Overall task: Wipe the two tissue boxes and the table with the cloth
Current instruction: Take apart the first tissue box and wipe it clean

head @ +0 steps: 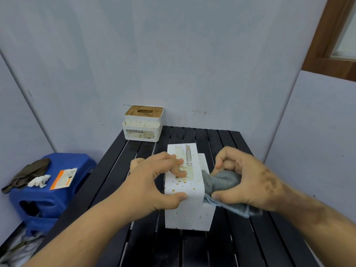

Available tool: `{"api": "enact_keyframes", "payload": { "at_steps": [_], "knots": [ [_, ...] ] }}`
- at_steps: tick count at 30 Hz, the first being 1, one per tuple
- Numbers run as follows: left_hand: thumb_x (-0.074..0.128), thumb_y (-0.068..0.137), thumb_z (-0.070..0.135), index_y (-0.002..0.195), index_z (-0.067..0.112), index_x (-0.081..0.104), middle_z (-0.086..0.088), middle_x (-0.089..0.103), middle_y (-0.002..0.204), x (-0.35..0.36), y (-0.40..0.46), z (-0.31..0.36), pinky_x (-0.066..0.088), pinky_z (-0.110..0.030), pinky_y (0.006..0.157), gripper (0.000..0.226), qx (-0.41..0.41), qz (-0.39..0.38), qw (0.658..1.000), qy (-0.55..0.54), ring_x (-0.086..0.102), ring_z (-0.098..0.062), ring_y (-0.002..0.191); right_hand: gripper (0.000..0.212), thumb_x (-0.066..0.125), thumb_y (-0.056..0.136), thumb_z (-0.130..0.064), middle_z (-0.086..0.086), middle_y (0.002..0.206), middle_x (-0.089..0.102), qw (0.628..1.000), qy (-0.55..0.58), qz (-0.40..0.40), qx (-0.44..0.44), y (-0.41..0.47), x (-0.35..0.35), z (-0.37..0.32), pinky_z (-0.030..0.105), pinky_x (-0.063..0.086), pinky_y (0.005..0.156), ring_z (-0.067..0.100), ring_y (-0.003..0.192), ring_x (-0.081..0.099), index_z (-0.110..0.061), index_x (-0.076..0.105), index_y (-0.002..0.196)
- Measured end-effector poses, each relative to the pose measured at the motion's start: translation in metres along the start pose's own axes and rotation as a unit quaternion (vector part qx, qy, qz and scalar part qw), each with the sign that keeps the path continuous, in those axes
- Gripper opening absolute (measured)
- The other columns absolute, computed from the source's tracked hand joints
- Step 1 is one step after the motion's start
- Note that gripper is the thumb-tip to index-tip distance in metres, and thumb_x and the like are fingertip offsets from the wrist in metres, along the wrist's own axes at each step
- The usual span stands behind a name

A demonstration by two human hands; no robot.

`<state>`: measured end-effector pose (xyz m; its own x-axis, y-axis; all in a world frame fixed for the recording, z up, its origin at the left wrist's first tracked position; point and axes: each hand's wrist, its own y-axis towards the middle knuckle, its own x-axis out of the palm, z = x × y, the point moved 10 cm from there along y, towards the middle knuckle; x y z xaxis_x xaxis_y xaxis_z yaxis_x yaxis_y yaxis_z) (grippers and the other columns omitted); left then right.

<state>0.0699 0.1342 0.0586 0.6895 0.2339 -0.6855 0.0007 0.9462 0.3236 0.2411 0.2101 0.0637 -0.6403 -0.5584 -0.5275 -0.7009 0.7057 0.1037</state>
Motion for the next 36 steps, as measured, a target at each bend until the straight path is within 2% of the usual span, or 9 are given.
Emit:
{"api": "enact_keyframes", "payload": {
  "at_steps": [4, 8, 15, 18, 21, 24, 28, 31, 36],
  "knots": [
    [0.072, 0.053, 0.060, 0.104, 0.044, 0.065, 0.049, 0.047, 0.127, -0.001, -0.002, -0.003, 0.019, -0.018, 0.106, 0.054, -0.008, -0.004, 1.000, -0.018, 0.026, 0.028, 0.124, 0.041, 0.088, 0.069, -0.002, 0.002, 0.088, 0.076, 1.000, 0.002, 0.011, -0.005, -0.011, 0.006, -0.002, 0.030, 0.059, 0.068, 0.018, 0.078, 0.073, -0.018, 0.057, 0.090],
    [0.076, 0.058, 0.059, 0.101, 0.046, 0.067, 0.040, 0.052, 0.131, 0.002, -0.003, -0.008, 0.029, -0.041, 0.117, 0.047, -0.025, -0.027, 0.999, -0.024, 0.035, 0.003, 0.139, 0.041, 0.089, 0.068, -0.004, 0.004, 0.092, 0.077, 0.999, 0.014, 0.033, -0.007, -0.010, 0.005, -0.002, 0.037, 0.063, 0.076, 0.023, 0.084, 0.074, -0.023, 0.058, 0.088],
    [0.084, 0.061, 0.051, 0.099, 0.042, 0.070, 0.037, 0.054, 0.129, 0.001, -0.002, -0.004, 0.036, -0.039, 0.115, 0.042, -0.018, -0.020, 0.999, -0.032, 0.042, 0.009, 0.133, 0.035, 0.084, 0.072, -0.001, 0.001, 0.083, 0.077, 0.994, 0.027, 0.104, -0.014, -0.009, 0.011, -0.004, 0.022, 0.055, 0.061, 0.007, 0.067, 0.069, -0.014, 0.057, 0.089],
    [0.073, 0.056, 0.063, 0.103, 0.047, 0.065, 0.042, 0.050, 0.128, 0.001, -0.001, -0.003, 0.032, -0.031, 0.111, 0.051, -0.017, -0.006, 1.000, -0.002, 0.034, 0.010, 0.132, 0.035, 0.083, 0.073, 0.000, 0.003, 0.081, 0.075, 0.992, 0.046, 0.115, 0.001, -0.010, 0.012, 0.000, 0.021, 0.053, 0.054, 0.005, 0.057, 0.065, -0.015, 0.057, 0.090],
    [0.069, 0.054, 0.064, 0.108, 0.047, 0.058, 0.047, 0.043, 0.129, 0.001, -0.002, 0.002, 0.019, -0.019, 0.103, 0.057, -0.002, 0.009, 1.000, 0.027, 0.024, 0.027, 0.122, 0.040, 0.084, 0.075, -0.002, 0.000, 0.094, 0.078, 0.998, 0.049, 0.041, 0.019, -0.008, 0.014, 0.002, 0.025, 0.059, 0.068, 0.013, 0.078, 0.073, -0.018, 0.056, 0.099],
    [0.070, 0.055, 0.064, 0.107, 0.047, 0.057, 0.044, 0.045, 0.130, 0.002, -0.002, 0.002, 0.013, -0.020, 0.105, 0.057, 0.002, 0.005, 0.999, 0.037, 0.028, 0.024, 0.125, 0.050, 0.085, 0.074, -0.001, -0.001, 0.106, 0.077, 0.998, 0.046, -0.027, 0.046, -0.009, 0.013, 0.007, 0.035, 0.059, 0.088, 0.020, 0.096, 0.073, -0.018, 0.054, 0.109],
    [0.075, 0.058, 0.060, 0.106, 0.045, 0.060, 0.044, 0.047, 0.130, 0.001, -0.001, -0.002, 0.014, -0.022, 0.106, 0.052, 0.004, 0.002, 0.999, 0.037, 0.029, 0.022, 0.129, 0.057, 0.086, 0.070, 0.005, 0.001, 0.107, 0.077, 0.996, 0.028, -0.051, 0.067, -0.008, -0.002, 0.009, 0.036, 0.058, 0.089, 0.021, 0.096, 0.074, -0.018, 0.054, 0.112],
    [0.087, 0.062, 0.046, 0.102, 0.041, 0.066, 0.046, 0.046, 0.130, 0.001, -0.003, -0.005, 0.018, -0.018, 0.104, 0.045, -0.006, 0.003, 1.000, 0.009, 0.023, 0.030, 0.124, 0.058, 0.087, 0.069, 0.004, 0.001, 0.105, 0.078, 0.996, 0.037, -0.041, 0.076, -0.008, -0.003, 0.008, 0.039, 0.059, 0.090, 0.021, 0.094, 0.075, -0.018, 0.055, 0.111],
    [0.073, 0.058, 0.062, 0.105, 0.048, 0.062, 0.045, 0.048, 0.130, 0.003, -0.004, -0.007, 0.024, -0.018, 0.102, 0.050, -0.018, 0.008, 1.000, -0.004, 0.024, 0.020, 0.128, 0.042, 0.088, 0.068, -0.002, -0.001, 0.092, 0.078, 0.994, 0.050, 0.077, 0.057, -0.009, 0.011, 0.004, 0.037, 0.063, 0.074, 0.020, 0.080, 0.075, -0.019, 0.062, 0.097]
  ]
}}
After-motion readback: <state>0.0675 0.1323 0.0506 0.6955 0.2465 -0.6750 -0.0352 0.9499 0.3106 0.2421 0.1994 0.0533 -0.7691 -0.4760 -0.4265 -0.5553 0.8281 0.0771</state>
